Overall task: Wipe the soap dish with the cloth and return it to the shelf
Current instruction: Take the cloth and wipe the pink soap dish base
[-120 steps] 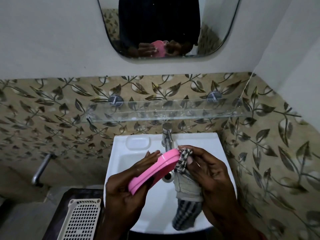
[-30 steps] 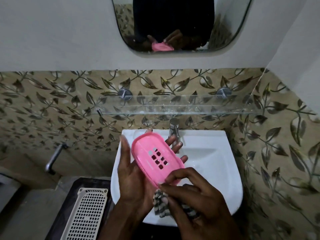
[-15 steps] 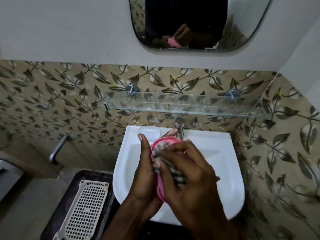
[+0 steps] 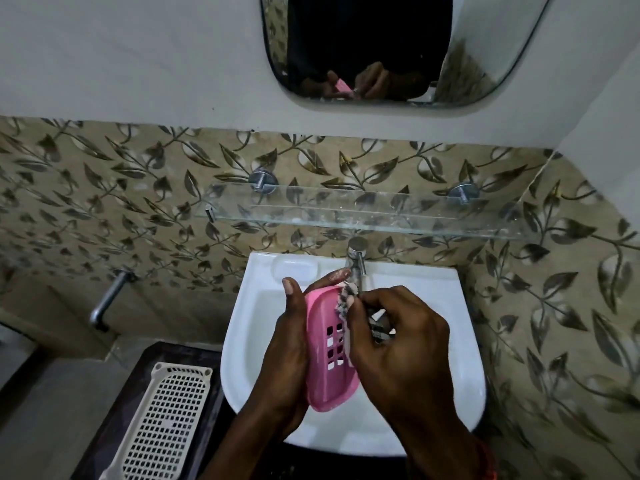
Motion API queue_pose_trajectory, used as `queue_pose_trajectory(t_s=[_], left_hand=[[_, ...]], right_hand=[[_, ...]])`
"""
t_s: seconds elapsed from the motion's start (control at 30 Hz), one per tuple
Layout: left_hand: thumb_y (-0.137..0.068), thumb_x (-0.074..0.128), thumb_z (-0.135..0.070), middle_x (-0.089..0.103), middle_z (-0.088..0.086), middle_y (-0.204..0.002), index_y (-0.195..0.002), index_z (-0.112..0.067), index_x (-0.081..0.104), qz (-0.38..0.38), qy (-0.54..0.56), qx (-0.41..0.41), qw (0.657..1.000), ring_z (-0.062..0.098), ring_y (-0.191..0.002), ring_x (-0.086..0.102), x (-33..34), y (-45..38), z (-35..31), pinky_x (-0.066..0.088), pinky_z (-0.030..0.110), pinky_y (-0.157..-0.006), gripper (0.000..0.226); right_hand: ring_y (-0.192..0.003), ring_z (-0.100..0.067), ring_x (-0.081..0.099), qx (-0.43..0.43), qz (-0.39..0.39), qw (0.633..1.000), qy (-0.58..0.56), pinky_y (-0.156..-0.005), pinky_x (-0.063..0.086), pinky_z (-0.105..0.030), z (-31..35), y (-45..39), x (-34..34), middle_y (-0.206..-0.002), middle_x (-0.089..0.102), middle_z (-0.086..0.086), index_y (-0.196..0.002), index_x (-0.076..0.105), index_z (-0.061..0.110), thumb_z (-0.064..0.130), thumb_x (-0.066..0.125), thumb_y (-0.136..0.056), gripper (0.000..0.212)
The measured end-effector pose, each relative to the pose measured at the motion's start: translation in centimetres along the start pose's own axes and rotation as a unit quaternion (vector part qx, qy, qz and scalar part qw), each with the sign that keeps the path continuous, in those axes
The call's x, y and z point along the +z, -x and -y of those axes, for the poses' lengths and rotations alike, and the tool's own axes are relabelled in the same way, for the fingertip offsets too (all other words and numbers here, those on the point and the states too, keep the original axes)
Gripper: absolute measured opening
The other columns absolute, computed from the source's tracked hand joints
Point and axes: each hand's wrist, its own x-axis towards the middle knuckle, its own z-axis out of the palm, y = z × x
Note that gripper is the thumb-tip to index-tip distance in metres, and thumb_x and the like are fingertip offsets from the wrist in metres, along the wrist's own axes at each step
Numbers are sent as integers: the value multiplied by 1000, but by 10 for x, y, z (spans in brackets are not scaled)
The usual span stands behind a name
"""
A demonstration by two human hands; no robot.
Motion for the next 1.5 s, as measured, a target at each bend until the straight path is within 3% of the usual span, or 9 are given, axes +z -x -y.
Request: queue_pose_trajectory(t_s=[0.23,0.5,0.7,0.77,0.9,1.1,1.27,1.4,1.5], left_hand=[[-75,42,-98,76,13,-127,-135,-37,68,8,-45,-10,999,31,-122,71,-5,-4,6,52,44,-104,89],[-84,43,-89,78,12,-122,-143,-41,60,43,-117,58,990,38,-112,74,-10,0,-5,56,65,-98,78],[-87,52,-83,75,17,-126,-150,-45,50,77,-57,11,995,40,-114,72,-16,5,-16,56,57,-98,74],[-86,65,-74,72,18,-131,-150,-43,50,125,-32,-46,991,42,-106,73,-13,8,-20,57,55,-92,73],[-85,74,-62,73,25,-124,-141,-33,62,192,0,-101,976,42,-104,72,-3,14,-21,59,58,-90,64],[-87,75,-56,75,25,-113,-136,-25,66,209,70,-116,969,37,-95,76,-7,21,-28,62,49,-83,58],[-90,67,-61,57,4,-155,-149,-25,55,211,93,-117,966,34,-103,73,-11,20,-33,56,54,-92,71],[-74,80,-66,79,14,-112,-130,-27,72,179,107,-119,971,33,-89,77,-10,17,-33,62,50,-81,69],[-82,72,-66,72,25,-120,-141,-18,64,184,152,-117,964,36,-93,73,-20,18,-40,60,52,-85,77]], right_hand=[[-86,-4,67,-104,48,991,-65,-75,55,-16,11,8,1,-94,67,3,-93,74,9,8,75,-91,3],[-62,-6,56,-16,-12,1000,19,-60,48,-13,-4,6,-2,-76,64,5,-78,67,17,9,78,-86,15],[-65,-23,74,104,64,967,-222,-56,57,-27,-9,-3,-28,-75,76,-1,-84,74,26,42,81,-84,17],[-71,-22,73,37,-24,977,-206,-60,57,-22,-13,-14,-40,-86,75,1,-89,73,29,39,76,-89,11],[-86,-6,63,-126,36,989,-65,-74,45,-10,-22,-30,-33,-98,64,10,-98,74,23,20,75,-91,8],[-88,-6,62,-175,64,981,-49,-77,44,-13,-34,-35,-23,-94,62,-2,-100,75,8,13,73,-93,8],[-88,-4,59,-206,3,978,9,-81,43,-10,-40,-40,-32,-95,64,-5,-100,74,3,5,70,-91,10],[-92,3,57,-221,4,975,-4,-81,40,-6,-36,-29,-29,-96,61,1,-99,71,9,9,69,-92,6],[-86,-2,55,-220,27,975,31,-79,44,-9,-45,-23,-22,-93,60,-6,-96,71,6,1,72,-89,9]])
